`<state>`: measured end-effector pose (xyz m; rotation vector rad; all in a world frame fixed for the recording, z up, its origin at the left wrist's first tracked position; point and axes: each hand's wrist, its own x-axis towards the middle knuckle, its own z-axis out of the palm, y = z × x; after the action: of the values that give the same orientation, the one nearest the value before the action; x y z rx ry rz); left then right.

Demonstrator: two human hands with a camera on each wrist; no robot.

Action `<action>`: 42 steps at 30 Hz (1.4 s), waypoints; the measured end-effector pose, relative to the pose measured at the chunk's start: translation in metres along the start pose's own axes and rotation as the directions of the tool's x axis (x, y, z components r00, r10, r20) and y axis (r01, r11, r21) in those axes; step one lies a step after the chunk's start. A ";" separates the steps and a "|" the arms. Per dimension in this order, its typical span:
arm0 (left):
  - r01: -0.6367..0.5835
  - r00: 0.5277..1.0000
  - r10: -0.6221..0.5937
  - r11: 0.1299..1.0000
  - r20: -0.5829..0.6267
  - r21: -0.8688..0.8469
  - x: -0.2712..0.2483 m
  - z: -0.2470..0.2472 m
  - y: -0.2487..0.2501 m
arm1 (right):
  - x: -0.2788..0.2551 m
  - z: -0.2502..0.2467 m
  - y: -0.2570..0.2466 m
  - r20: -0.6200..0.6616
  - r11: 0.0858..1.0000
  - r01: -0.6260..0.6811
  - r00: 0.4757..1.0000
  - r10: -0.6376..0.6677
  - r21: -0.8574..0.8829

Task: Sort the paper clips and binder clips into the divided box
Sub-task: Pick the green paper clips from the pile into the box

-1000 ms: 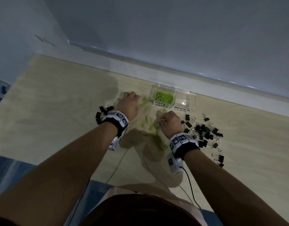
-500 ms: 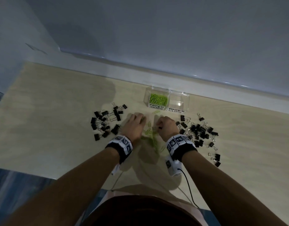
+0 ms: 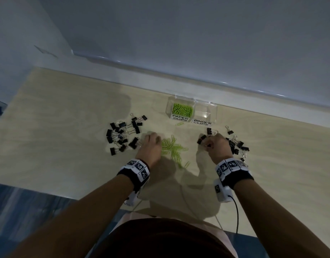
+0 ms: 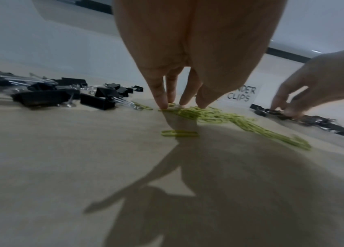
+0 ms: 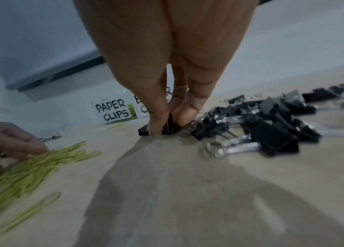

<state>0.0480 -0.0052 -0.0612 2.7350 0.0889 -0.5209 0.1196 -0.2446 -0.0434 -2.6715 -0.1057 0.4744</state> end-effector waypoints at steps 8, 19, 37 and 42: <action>-0.007 1.000 0.008 0.997 0.011 -0.082 -0.018 0.009 -0.018 | 0.016 0.003 -0.064 0.091 0.968 0.234 0.970 -0.225 -0.095; -0.218 0.975 0.220 0.964 -0.002 -0.153 -0.020 0.019 -0.017 | -0.045 0.060 -0.058 0.195 0.866 0.491 0.862 -0.468 -0.093; -0.211 0.975 0.214 0.977 0.066 -0.041 0.001 0.000 0.028 | -0.040 0.044 -0.054 0.171 0.961 0.275 0.946 -0.274 0.020; -0.207 0.976 0.210 0.976 0.062 -0.062 0.005 -0.009 0.023 | -0.038 0.038 -0.034 0.037 0.970 0.179 0.982 -0.188 0.163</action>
<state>0.0589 -0.0233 -0.0475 2.6296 -0.1964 -0.5418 0.0707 -0.2040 -0.0492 -2.4648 -0.3145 0.4716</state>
